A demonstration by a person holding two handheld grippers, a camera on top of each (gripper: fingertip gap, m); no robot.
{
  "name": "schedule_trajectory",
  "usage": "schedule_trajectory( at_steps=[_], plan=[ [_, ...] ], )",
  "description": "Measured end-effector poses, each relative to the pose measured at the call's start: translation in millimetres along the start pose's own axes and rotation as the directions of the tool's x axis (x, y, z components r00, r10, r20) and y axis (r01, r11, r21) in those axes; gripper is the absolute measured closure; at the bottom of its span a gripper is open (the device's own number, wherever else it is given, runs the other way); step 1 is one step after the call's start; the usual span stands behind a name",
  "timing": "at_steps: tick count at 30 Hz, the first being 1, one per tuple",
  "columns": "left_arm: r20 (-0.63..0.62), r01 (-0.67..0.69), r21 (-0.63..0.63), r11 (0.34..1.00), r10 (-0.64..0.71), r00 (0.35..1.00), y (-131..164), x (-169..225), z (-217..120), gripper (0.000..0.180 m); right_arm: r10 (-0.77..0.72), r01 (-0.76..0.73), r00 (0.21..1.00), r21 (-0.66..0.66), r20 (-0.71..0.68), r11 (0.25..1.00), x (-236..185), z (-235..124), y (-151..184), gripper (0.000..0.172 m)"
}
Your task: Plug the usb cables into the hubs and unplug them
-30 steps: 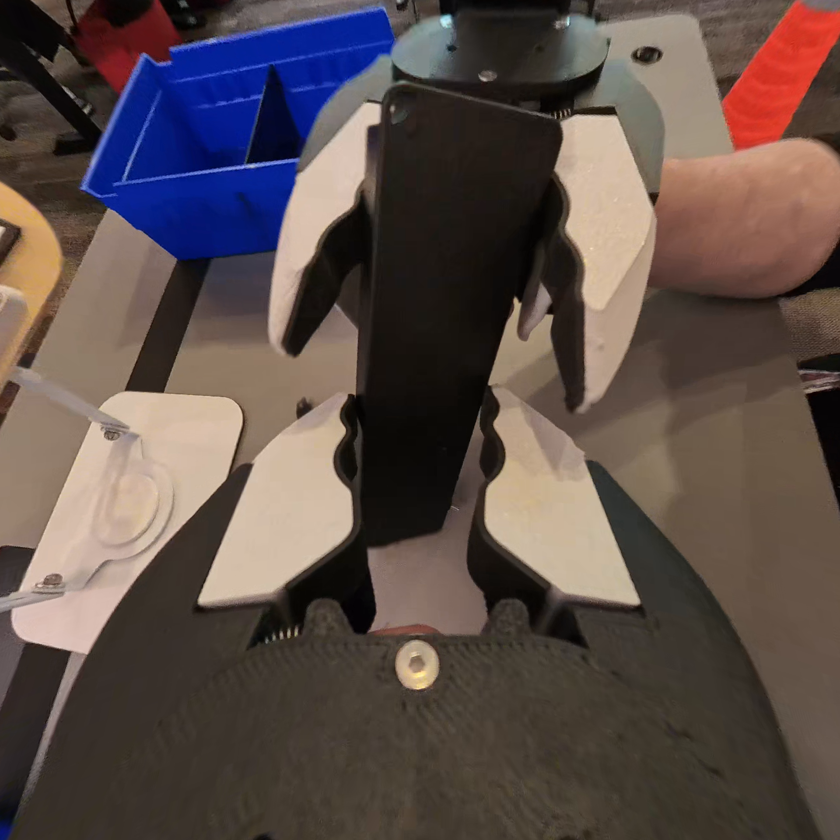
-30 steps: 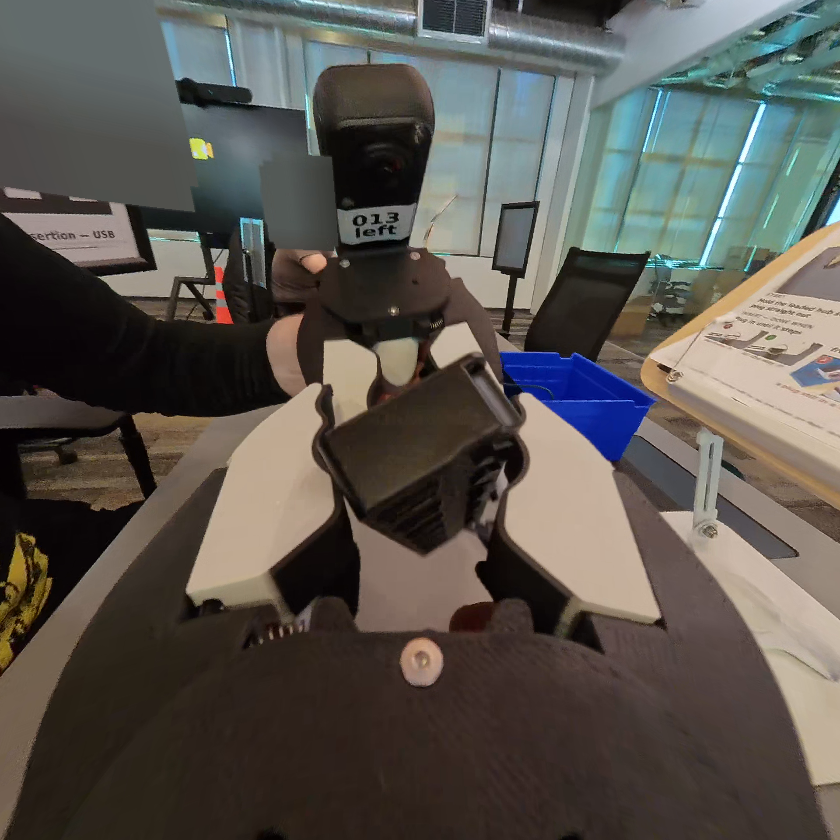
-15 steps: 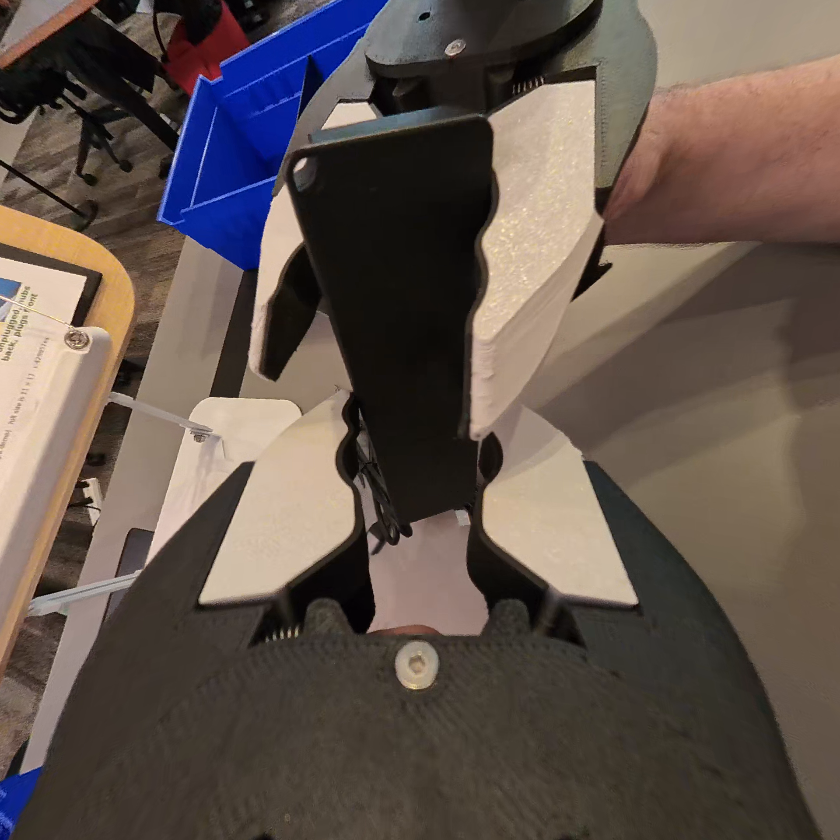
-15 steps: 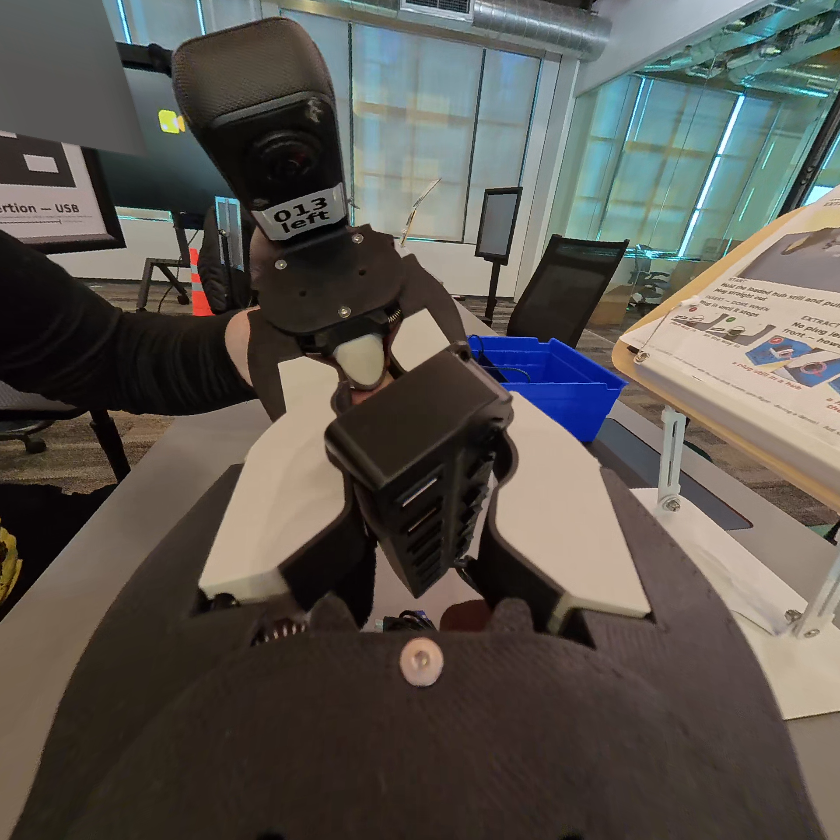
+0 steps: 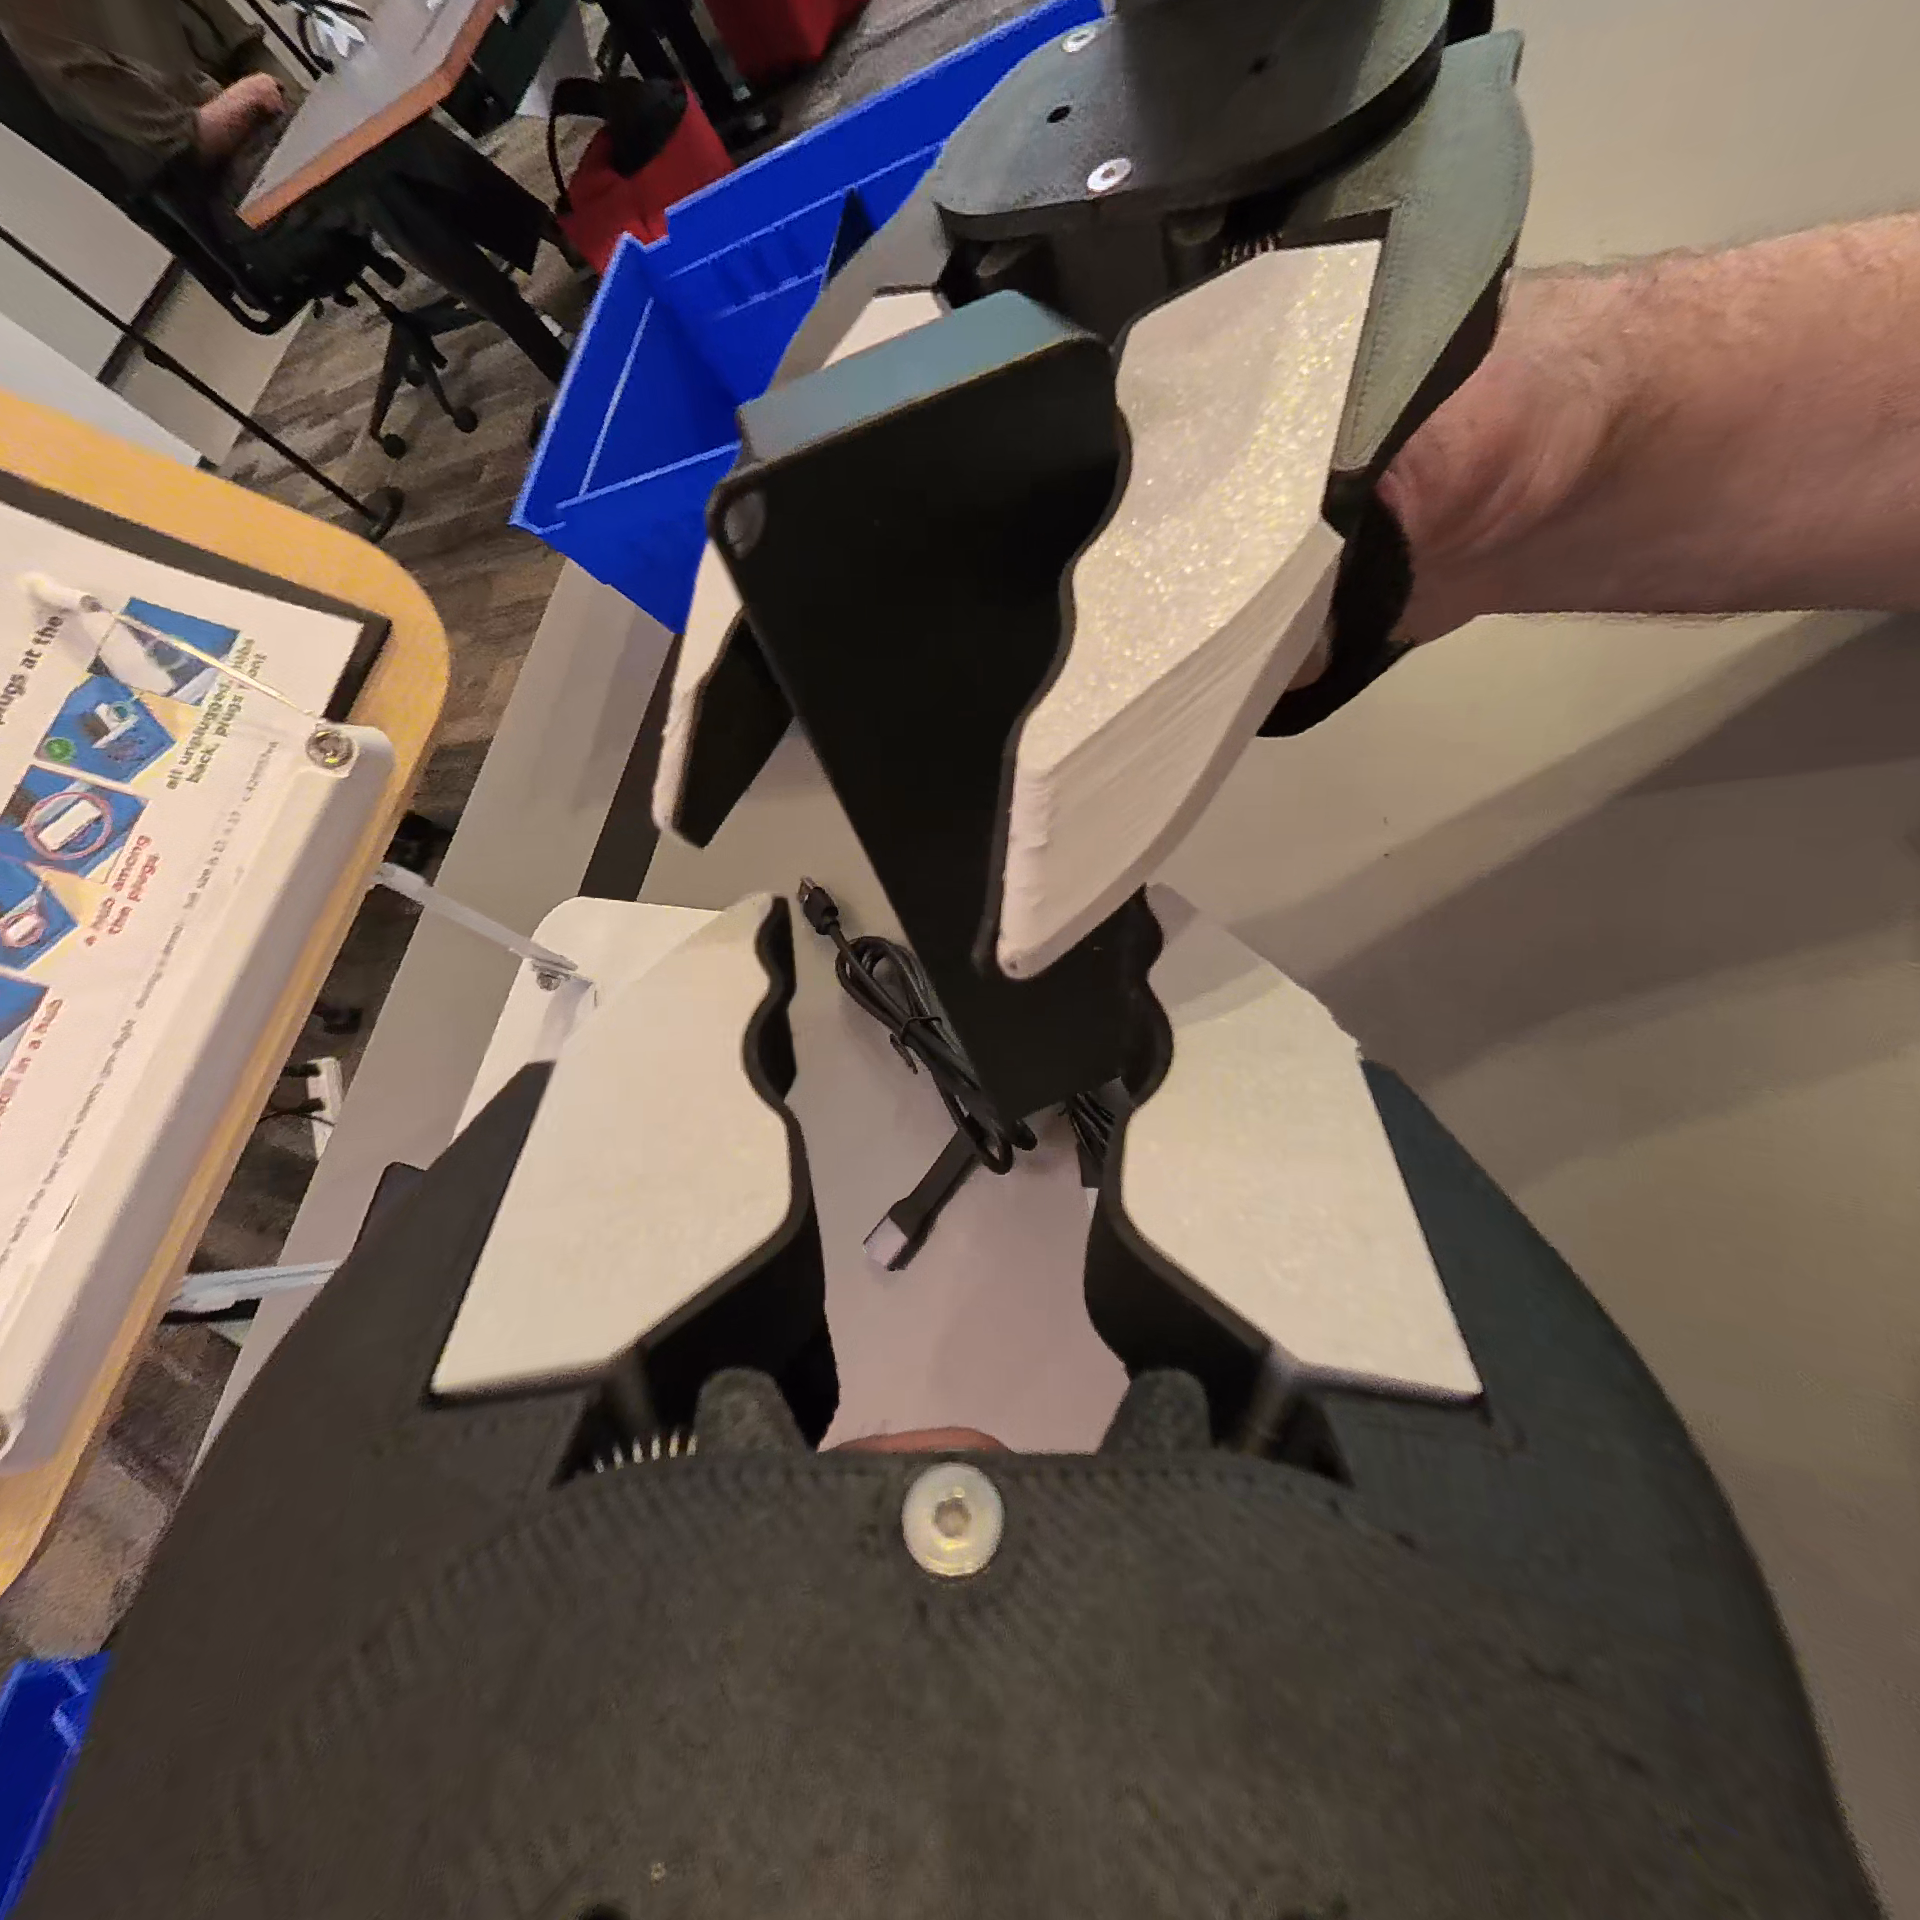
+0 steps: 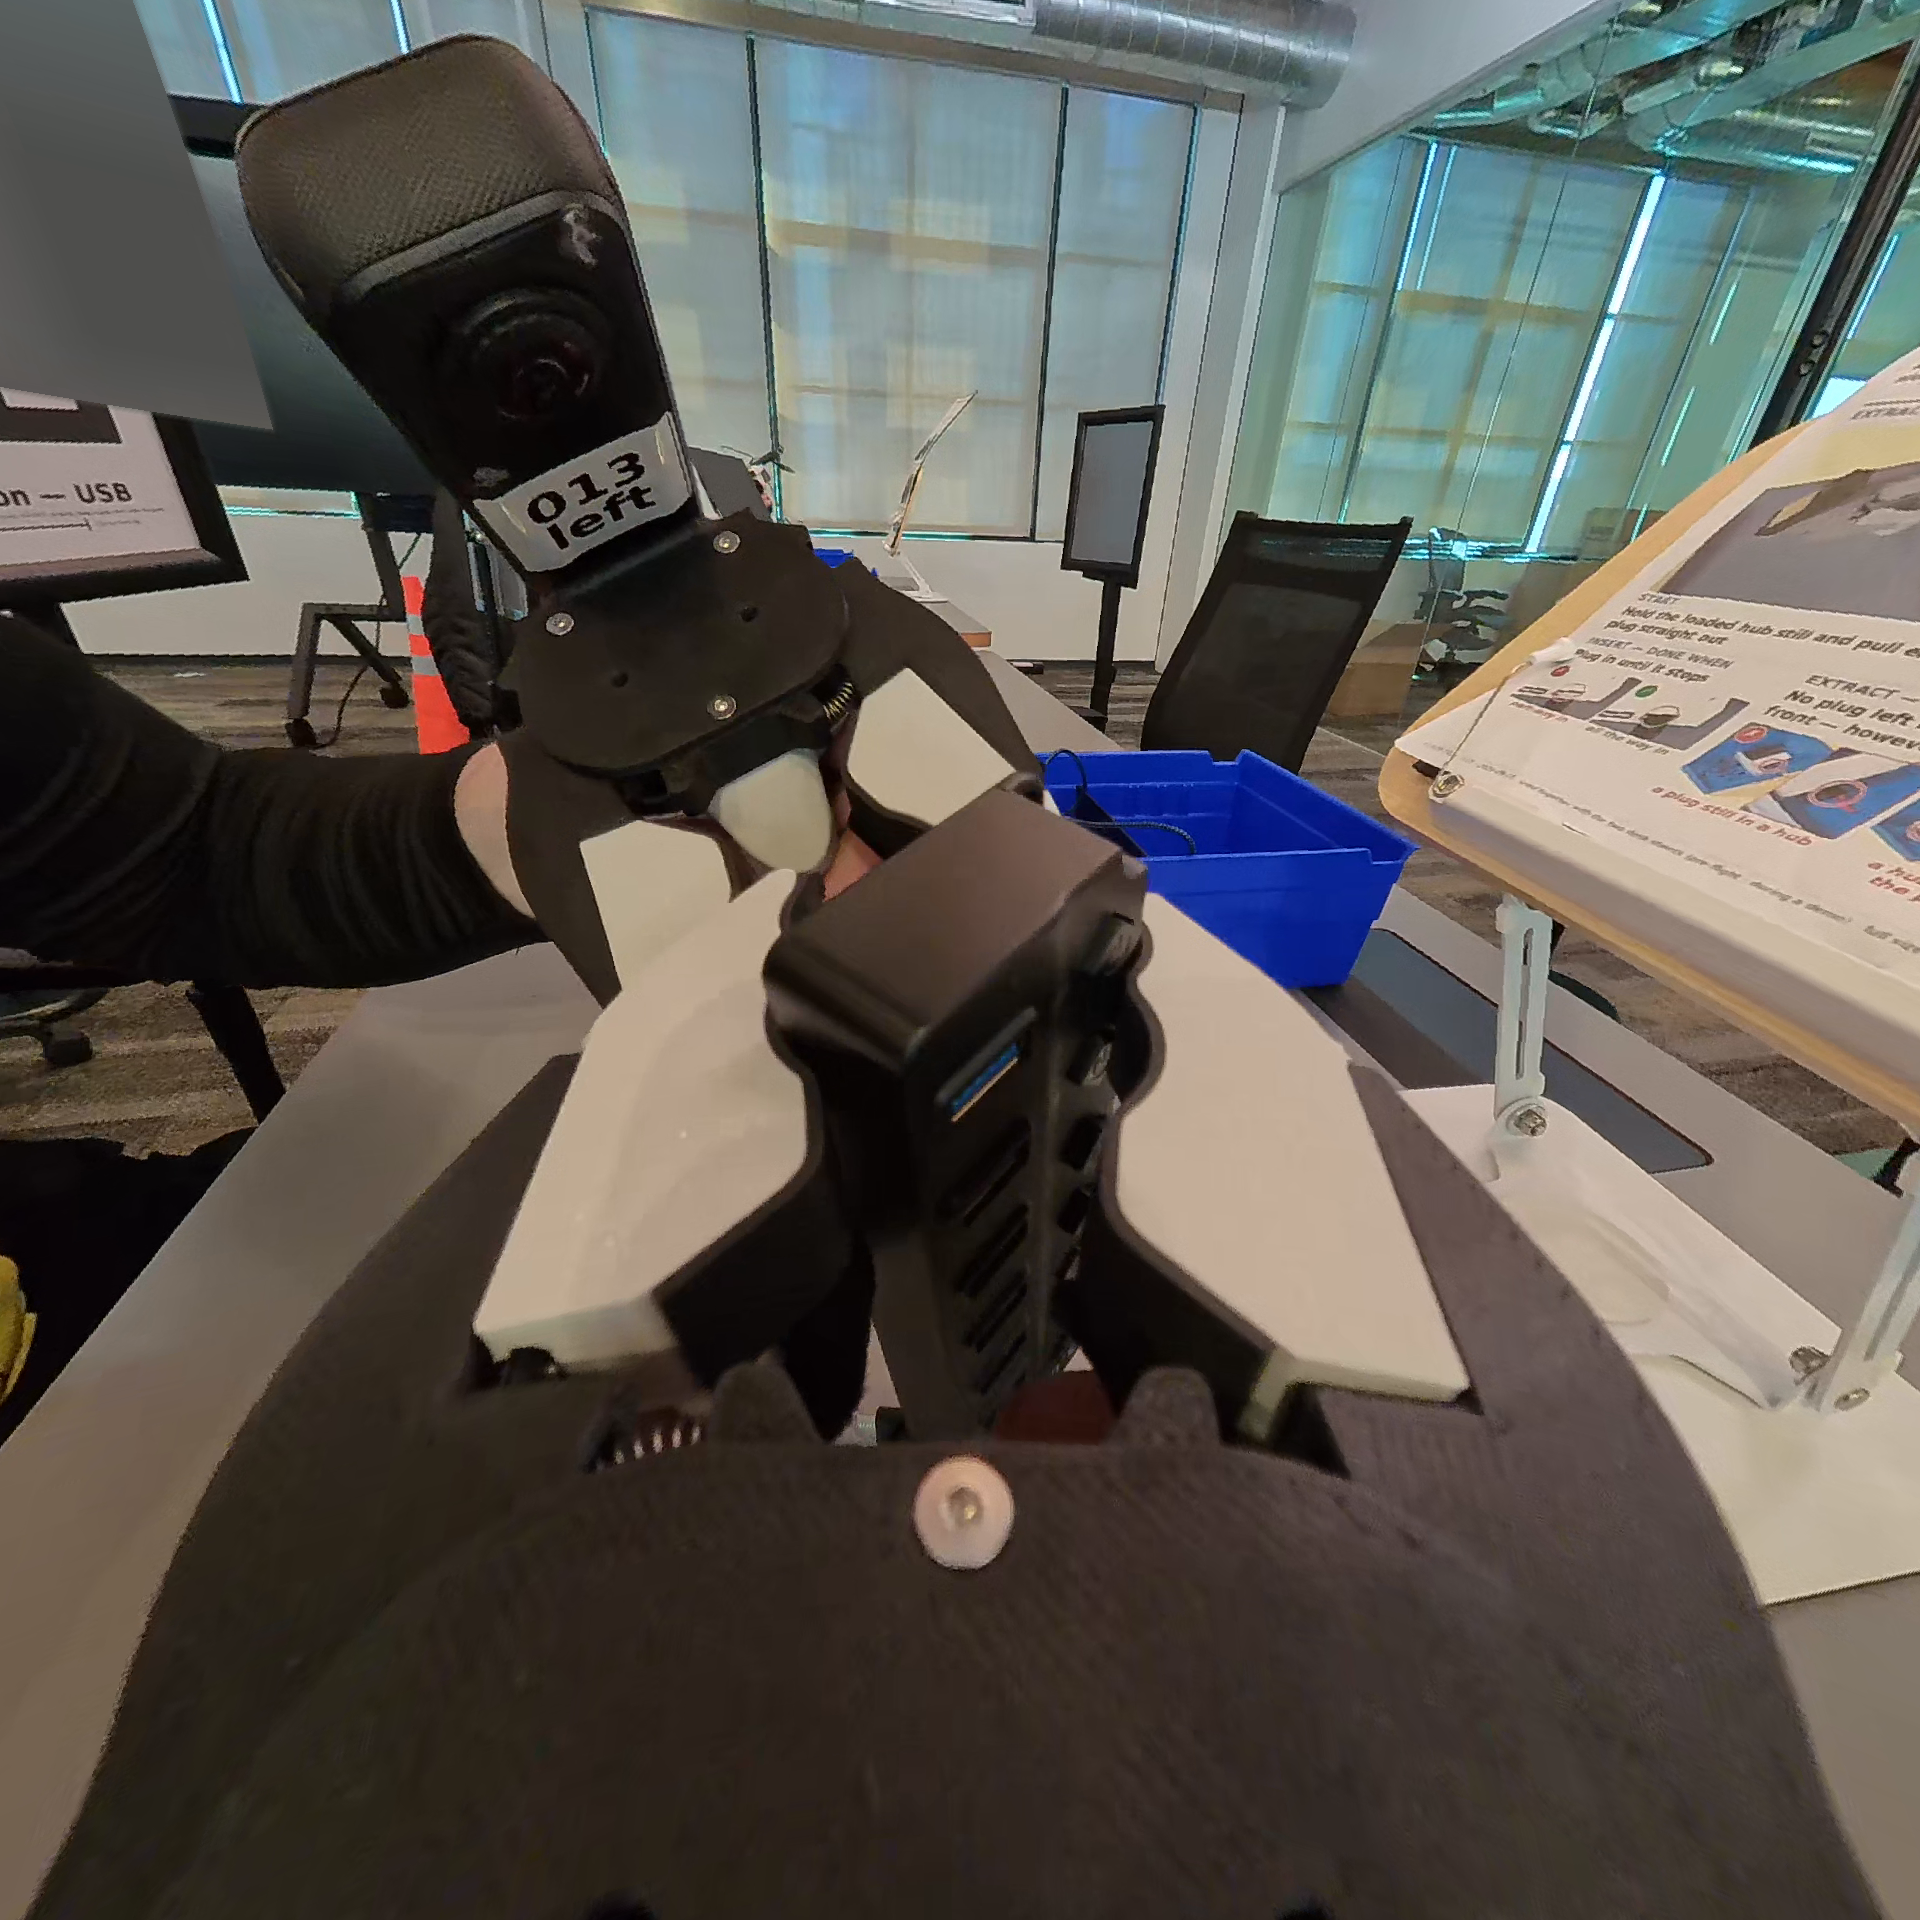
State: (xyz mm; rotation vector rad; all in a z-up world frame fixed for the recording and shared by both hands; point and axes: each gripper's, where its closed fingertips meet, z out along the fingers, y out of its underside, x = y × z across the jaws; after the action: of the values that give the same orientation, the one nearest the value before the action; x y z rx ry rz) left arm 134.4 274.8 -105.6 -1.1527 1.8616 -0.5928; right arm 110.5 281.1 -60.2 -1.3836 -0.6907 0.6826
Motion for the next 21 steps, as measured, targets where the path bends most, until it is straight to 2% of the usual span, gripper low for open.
schedule_trajectory(
  at_steps=[4, 9, 13, 17, 21],
  plan=[
    [0.037, 0.027, 0.008, 1.000, -0.027, 0.999, 3, -7, -3, 0.113, 0.029, -0.029, 0.999, 0.005, -0.028, 1.000, 6, -2, -2, 0.119],
    [0.068, 0.148, 0.035, 0.988, -0.150, 0.986, 11, -9, -4, 0.078, 0.088, -0.085, 0.992, 0.042, -0.090, 0.995, 20, -8, -7, 0.118],
    [0.120, 0.135, -0.002, 0.991, -0.134, 0.984, 18, -1, 15, 0.068, 0.104, -0.099, 0.991, 0.055, -0.089, 0.994, 18, -4, -10, 0.118],
    [0.140, 0.154, -0.017, 0.988, -0.150, 0.979, 24, 0, 37, 0.073, 0.089, -0.086, 0.994, 0.055, -0.062, 0.995, 7, 4, -14, 0.118],
    [0.078, 0.168, 0.037, 0.985, -0.171, 0.982, 19, 9, 44, 0.101, 0.072, -0.070, 0.996, 0.043, -0.045, 0.997, -2, 11, -16, 0.118]
  ],
)
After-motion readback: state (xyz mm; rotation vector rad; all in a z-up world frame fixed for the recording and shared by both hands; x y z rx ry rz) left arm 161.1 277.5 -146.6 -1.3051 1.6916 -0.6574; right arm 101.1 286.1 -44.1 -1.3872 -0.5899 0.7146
